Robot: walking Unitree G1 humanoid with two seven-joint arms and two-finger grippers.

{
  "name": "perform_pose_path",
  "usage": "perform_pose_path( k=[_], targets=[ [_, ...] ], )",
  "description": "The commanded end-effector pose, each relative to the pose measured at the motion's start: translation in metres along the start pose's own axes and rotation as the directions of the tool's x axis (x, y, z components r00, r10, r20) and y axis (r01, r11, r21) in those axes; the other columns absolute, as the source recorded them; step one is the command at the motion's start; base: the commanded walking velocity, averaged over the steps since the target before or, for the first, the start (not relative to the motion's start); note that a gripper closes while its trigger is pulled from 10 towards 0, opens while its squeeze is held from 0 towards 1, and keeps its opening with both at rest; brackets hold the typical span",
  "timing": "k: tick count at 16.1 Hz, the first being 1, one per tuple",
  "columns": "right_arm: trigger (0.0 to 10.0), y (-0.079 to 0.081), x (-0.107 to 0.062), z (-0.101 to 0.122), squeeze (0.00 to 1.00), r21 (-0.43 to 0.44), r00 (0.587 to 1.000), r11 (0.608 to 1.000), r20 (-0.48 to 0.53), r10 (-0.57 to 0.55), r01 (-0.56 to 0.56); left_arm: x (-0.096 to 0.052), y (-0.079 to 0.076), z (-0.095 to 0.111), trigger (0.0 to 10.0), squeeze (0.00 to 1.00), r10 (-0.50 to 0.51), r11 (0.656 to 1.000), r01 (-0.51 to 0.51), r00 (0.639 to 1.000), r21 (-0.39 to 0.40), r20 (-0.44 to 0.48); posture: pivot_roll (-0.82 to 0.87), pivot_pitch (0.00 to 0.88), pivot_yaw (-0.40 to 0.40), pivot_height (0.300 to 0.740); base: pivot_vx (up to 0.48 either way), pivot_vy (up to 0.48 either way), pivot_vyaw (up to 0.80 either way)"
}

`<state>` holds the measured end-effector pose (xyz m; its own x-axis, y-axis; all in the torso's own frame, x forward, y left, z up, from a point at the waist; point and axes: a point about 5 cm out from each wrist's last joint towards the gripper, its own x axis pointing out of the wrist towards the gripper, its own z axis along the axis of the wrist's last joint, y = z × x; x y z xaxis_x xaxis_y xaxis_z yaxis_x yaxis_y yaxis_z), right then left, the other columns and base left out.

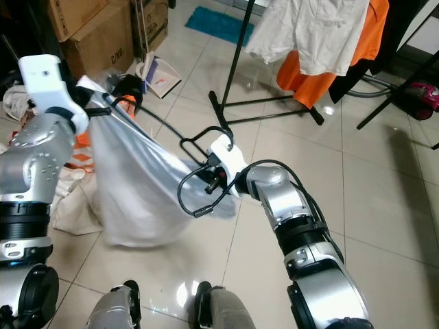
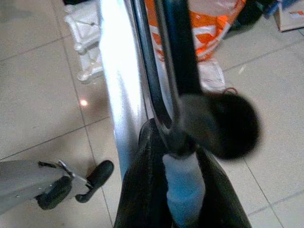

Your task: Hang hanger

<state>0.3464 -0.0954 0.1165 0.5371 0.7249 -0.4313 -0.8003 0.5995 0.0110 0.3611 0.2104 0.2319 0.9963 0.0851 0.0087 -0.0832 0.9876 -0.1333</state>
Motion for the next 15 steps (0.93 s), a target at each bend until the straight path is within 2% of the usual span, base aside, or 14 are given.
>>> perform_pose_path(
  k=[1,4,5,9,12,15],
  targets=[
    [0.0,-0.010,-0.006,-0.009,0.00,0.025,0.997,0.997,-0.025,-0.067,0.068,-0.005,0.002,0.017,10.0,0.00,-0.007,0.996,0.014,0.997,-0.091,0.078,-0.03,0.180,-0.177,0.740,0.000,0.000,0.00],
    [0.0,-0.007,-0.005,-0.011,0.00,0.006,0.997,0.998,-0.034,-0.064,0.065,-0.007,0.005,0.027,10.0,0.00,0.005,0.986,0.015,0.993,-0.165,0.119,-0.02,0.188,-0.174,0.740,0.000,0.000,0.00],
    [0.0,-0.006,-0.004,-0.014,0.00,-0.033,0.996,0.997,-0.053,-0.075,0.073,-0.008,0.005,0.031,10.0,0.00,0.001,0.982,0.024,0.991,-0.189,0.132,-0.02,0.190,-0.172,0.740,0.000,0.000,0.00],
    [0.0,-0.002,0.000,-0.012,0.00,-0.065,0.997,0.996,-0.048,-0.062,0.059,-0.009,0.002,0.036,10.0,0.00,-0.013,0.977,0.044,0.989,-0.209,0.147,-0.02,0.193,-0.169,0.740,0.000,0.000,0.00],
    [0.0,-0.004,-0.001,-0.004,0.00,-0.073,0.998,0.995,0.010,-0.065,0.066,-0.008,0.008,0.031,10.0,0.00,0.014,0.980,0.012,0.991,-0.199,0.130,-0.02,0.194,-0.167,0.740,0.000,0.000,0.00],
    [0.0,-0.003,-0.003,0.009,0.00,-0.055,0.992,0.997,0.115,-0.047,0.053,-0.006,0.015,0.021,10.0,0.00,0.040,0.982,-0.022,0.995,-0.185,0.096,-0.02,0.197,-0.166,0.740,0.000,0.000,0.00]
  ],
)
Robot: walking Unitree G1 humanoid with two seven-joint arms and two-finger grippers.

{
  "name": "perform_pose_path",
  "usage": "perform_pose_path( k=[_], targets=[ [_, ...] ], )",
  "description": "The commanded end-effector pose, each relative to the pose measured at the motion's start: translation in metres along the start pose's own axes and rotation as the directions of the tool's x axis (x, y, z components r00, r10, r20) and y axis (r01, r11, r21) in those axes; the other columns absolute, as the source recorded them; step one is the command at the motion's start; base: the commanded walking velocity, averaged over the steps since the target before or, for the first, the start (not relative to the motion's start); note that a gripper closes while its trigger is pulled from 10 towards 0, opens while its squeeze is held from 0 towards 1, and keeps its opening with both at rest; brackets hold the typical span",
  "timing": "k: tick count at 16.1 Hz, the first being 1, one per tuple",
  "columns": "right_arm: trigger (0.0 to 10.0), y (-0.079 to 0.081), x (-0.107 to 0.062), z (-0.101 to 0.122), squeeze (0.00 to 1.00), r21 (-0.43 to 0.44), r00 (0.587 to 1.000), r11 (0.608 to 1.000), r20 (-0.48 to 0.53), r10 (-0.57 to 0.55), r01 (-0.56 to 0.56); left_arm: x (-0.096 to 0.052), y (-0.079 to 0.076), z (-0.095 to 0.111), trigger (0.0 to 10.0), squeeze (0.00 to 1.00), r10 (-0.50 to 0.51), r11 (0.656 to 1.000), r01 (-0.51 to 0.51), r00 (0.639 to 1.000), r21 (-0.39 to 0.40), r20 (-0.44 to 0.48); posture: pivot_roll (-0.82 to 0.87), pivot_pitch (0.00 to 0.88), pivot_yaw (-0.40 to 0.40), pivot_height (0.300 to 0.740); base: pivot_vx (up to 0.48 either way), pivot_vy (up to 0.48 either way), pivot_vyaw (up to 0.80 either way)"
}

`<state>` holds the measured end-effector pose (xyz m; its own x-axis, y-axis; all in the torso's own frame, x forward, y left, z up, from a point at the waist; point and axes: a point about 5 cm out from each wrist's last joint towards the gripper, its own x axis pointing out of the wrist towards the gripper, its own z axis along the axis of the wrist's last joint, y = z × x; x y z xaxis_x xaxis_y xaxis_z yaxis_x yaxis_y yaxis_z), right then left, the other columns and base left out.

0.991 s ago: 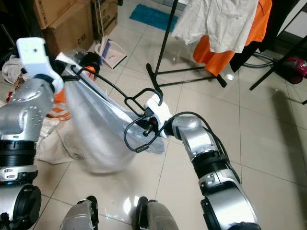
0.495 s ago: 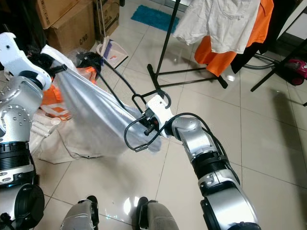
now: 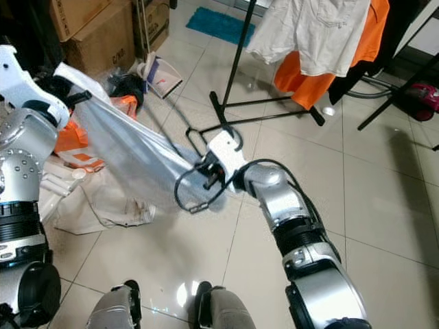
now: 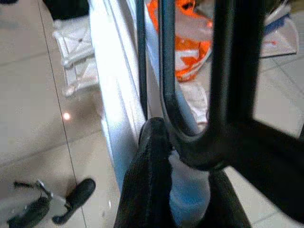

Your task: Hang hanger

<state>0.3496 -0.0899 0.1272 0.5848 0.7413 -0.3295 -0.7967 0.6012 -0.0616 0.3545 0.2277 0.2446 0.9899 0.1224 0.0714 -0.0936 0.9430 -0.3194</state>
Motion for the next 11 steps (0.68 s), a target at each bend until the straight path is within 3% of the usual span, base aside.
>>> perform_pose_path(
  k=[1,6,9,11],
  targets=[
    [0.0,-0.004,-0.006,0.000,0.00,0.016,0.999,1.000,0.032,-0.007,0.007,0.001,0.003,0.002,10.0,0.00,0.021,1.000,-0.021,1.000,0.010,0.018,-0.02,0.200,-0.166,0.740,0.000,0.000,0.00],
    [0.0,0.002,-0.012,0.001,0.00,0.010,0.993,0.996,0.082,0.090,-0.091,0.002,0.013,-0.004,10.0,0.00,0.057,0.998,-0.057,0.998,0.012,-0.006,-0.02,0.209,-0.168,0.740,0.000,0.000,0.00],
    [0.0,0.005,-0.015,-0.011,0.00,-0.036,0.991,0.991,0.036,0.130,-0.129,0.002,0.013,-0.002,10.0,0.00,0.057,0.998,-0.057,0.998,0.008,0.001,-0.02,0.212,-0.168,0.740,0.000,0.000,0.00],
    [0.0,0.006,-0.018,-0.027,0.00,-0.110,0.989,0.984,-0.048,0.136,-0.141,0.003,0.010,0.002,10.0,0.00,0.050,0.999,-0.050,0.999,-0.006,0.016,-0.02,0.214,-0.168,0.740,0.000,0.000,0.00]
  ],
)
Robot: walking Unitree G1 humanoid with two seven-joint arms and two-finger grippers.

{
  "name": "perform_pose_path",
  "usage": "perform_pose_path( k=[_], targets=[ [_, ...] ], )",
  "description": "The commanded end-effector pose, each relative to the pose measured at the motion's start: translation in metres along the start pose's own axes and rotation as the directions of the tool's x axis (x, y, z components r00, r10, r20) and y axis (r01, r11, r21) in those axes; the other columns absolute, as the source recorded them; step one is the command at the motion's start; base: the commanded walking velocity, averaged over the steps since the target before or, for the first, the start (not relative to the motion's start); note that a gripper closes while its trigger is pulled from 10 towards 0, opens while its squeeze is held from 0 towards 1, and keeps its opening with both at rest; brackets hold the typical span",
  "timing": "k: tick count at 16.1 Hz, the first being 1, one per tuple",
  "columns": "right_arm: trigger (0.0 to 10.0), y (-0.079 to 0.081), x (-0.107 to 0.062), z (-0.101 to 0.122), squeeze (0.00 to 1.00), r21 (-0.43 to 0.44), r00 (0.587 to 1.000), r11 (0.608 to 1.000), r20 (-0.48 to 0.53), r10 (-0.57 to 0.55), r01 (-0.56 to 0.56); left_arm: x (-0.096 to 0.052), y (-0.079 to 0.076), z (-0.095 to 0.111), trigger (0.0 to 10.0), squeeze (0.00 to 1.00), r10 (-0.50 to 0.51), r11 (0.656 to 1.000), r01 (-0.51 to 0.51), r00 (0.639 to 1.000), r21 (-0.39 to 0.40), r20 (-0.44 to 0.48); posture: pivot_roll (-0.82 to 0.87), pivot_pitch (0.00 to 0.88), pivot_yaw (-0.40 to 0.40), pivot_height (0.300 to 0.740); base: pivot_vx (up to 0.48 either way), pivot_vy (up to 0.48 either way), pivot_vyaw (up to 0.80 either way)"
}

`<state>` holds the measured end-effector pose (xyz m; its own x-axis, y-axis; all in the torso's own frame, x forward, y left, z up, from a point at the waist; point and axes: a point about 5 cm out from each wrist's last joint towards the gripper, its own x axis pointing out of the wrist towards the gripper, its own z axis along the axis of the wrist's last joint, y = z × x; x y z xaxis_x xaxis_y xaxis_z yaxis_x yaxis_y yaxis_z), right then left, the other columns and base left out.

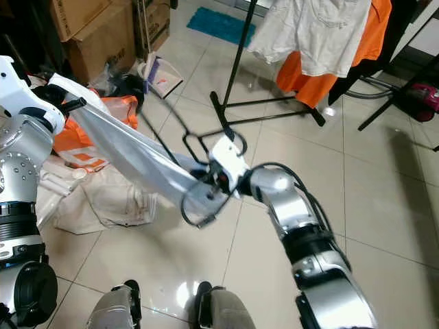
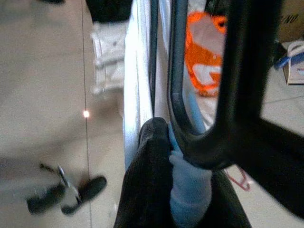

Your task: Hang hanger

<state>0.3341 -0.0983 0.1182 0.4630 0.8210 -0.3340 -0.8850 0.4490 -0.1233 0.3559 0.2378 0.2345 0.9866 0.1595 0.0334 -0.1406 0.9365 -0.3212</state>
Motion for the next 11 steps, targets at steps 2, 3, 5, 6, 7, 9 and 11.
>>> perform_pose_path(
  k=[2,3,5,6,7,9,11],
  targets=[
    [0.0,0.001,-0.006,-0.023,0.00,-0.076,0.993,0.997,-0.121,-0.012,0.003,0.000,-0.010,0.016,10.0,0.00,-0.015,1.000,0.016,0.998,-0.016,0.059,-0.02,0.215,-0.167,0.740,0.000,0.000,0.00],
    [0.0,0.002,-0.007,-0.027,0.00,-0.123,0.989,0.992,-0.150,-0.014,-0.005,0.000,-0.013,0.019,10.0,0.00,-0.024,1.000,0.025,0.997,-0.016,0.069,-0.02,0.215,-0.166,0.740,0.000,0.000,0.00],
    [0.0,0.003,-0.006,-0.027,0.00,-0.166,0.987,0.986,-0.159,-0.002,-0.024,0.000,-0.017,0.024,10.0,0.00,-0.035,0.999,0.036,0.996,-0.019,0.082,-0.02,0.211,-0.164,0.740,0.000,0.000,0.00],
    [0.0,0.004,-0.006,-0.027,0.00,-0.181,0.987,0.983,-0.159,0.004,-0.033,0.000,-0.019,0.025,10.0,0.00,-0.039,0.999,0.041,0.996,-0.020,0.086,-0.02,0.210,-0.164,0.740,0.000,0.000,0.00],
    [0.0,0.005,-0.006,-0.027,0.00,-0.225,0.985,0.973,-0.170,0.014,-0.052,0.000,-0.022,0.027,10.0,0.00,-0.048,0.999,0.050,0.995,-0.019,0.092,-0.02,0.205,-0.163,0.740,0.000,0.000,0.00],
    [0.0,0.008,-0.003,-0.025,0.00,-0.271,0.986,0.959,-0.163,0.036,-0.080,0.001,-0.024,0.026,10.0,0.00,-0.055,0.998,0.056,0.995,-0.014,0.088,-0.02,0.198,-0.162,0.740,0.000,0.000,0.00],
    [0.0,0.008,-0.001,-0.024,0.00,-0.285,0.985,0.954,-0.167,0.040,-0.087,0.002,-0.027,0.025,10.0,0.00,-0.062,0.998,0.063,0.995,-0.013,0.080,-0.02,0.189,-0.162,0.740,0.000,0.000,0.00]
  ],
)
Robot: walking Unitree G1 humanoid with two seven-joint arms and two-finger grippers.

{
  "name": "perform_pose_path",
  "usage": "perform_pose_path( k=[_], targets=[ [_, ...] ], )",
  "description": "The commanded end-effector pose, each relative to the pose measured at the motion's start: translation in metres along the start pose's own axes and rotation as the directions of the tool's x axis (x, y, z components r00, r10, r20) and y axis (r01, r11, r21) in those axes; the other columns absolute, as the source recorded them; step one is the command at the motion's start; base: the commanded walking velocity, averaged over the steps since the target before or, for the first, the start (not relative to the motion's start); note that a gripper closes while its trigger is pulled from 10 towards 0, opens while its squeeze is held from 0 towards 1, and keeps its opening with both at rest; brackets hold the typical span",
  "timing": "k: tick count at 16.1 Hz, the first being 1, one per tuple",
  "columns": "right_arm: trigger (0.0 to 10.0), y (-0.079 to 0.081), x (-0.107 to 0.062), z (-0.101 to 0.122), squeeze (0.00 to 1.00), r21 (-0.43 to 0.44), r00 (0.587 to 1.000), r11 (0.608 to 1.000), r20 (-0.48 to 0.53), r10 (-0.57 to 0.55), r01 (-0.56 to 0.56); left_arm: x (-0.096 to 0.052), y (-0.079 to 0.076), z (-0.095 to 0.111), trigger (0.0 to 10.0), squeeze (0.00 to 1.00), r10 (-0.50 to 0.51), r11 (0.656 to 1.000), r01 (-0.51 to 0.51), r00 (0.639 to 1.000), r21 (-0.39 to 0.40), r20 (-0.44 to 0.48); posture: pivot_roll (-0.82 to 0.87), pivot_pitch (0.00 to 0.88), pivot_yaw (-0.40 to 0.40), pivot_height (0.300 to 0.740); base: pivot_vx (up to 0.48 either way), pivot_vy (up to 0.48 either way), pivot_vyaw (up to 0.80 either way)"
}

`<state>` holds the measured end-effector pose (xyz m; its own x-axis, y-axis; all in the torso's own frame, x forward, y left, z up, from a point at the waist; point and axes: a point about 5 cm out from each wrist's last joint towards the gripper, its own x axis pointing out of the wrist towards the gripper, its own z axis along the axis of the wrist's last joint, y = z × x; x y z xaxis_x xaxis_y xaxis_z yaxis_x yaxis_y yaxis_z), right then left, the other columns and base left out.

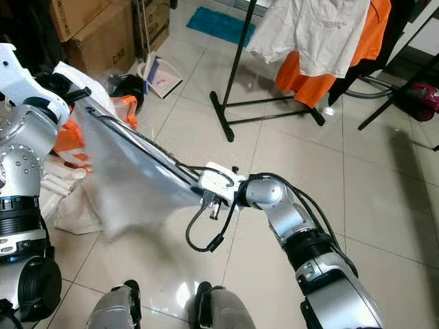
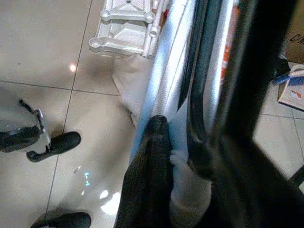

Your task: Hang hanger

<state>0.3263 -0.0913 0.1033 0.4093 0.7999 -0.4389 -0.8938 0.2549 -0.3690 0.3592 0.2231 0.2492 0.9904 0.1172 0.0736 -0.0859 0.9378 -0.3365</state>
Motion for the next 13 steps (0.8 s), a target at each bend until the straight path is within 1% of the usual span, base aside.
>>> perform_pose_path(
  k=[1,3,4,5,7,8,9,10,11,13],
  targets=[
    [0.0,0.002,-0.005,-0.015,0.00,0.007,0.998,1.000,-0.070,0.012,-0.011,0.001,-0.017,0.017,10.0,0.00,-0.037,0.999,0.037,0.998,-0.002,0.056,-0.02,0.185,-0.162,0.740,0.000,0.000,0.00],
    [0.0,0.003,-0.003,-0.017,0.00,0.015,0.996,1.000,-0.085,0.014,-0.013,-0.002,-0.029,0.021,10.0,0.00,-0.079,0.997,0.080,0.995,-0.022,0.063,-0.02,0.180,-0.163,0.740,0.000,0.000,0.00],
    [0.0,0.003,-0.003,-0.018,0.00,0.019,0.996,1.000,-0.092,0.011,-0.010,-0.003,-0.033,0.022,10.0,0.00,-0.090,0.996,0.092,0.994,-0.022,0.065,-0.02,0.179,-0.163,0.740,0.000,0.000,0.00],
    [0.0,0.002,-0.001,-0.021,0.00,0.036,0.993,0.999,-0.115,-0.001,0.005,-0.006,-0.042,0.025,10.0,0.00,-0.127,0.991,0.129,0.989,-0.020,0.069,-0.02,0.179,-0.162,0.740,0.000,0.000,0.00],
    [0.0,0.002,0.001,-0.021,0.00,0.055,0.993,0.998,-0.121,-0.008,0.015,-0.008,-0.046,0.025,10.0,0.00,-0.139,0.990,0.141,0.988,-0.018,0.066,-0.02,0.179,-0.162,0.740,0.000,0.000,0.00],
    [0.0,0.002,0.003,-0.020,0.00,0.080,0.994,0.997,-0.109,-0.015,0.024,-0.007,-0.044,0.023,10.0,0.00,-0.132,0.991,0.133,0.990,-0.014,0.058,-0.02,0.179,-0.162,0.740,0.000,0.000,0.00],
    [0.0,0.002,0.003,-0.020,0.00,0.084,0.994,0.996,-0.105,-0.017,0.026,-0.007,-0.043,0.023,10.0,0.00,-0.130,0.991,0.131,0.990,-0.013,0.056,-0.02,0.179,-0.162,0.740,0.000,0.000,0.00],
    [0.0,0.002,0.002,-0.017,0.00,0.110,0.997,0.994,-0.070,-0.010,0.018,-0.007,-0.034,0.021,10.0,0.00,-0.102,0.995,0.102,0.994,-0.003,0.043,-0.02,0.189,-0.160,0.740,0.000,0.000,0.00],
    [0.0,0.002,0.001,-0.017,0.00,0.114,0.998,0.993,-0.060,-0.007,0.013,-0.007,-0.031,0.021,10.0,0.00,-0.096,0.995,0.096,0.995,-0.001,0.041,-0.02,0.189,-0.160,0.740,0.000,0.000,0.00],
    [0.0,0.003,-0.004,-0.014,0.00,0.137,1.000,0.990,0.004,0.017,-0.018,-0.004,-0.015,0.014,10.0,0.00,-0.038,0.999,0.038,0.999,0.009,0.014,-0.02,0.197,-0.162,0.740,0.000,0.000,0.00]
  ],
)
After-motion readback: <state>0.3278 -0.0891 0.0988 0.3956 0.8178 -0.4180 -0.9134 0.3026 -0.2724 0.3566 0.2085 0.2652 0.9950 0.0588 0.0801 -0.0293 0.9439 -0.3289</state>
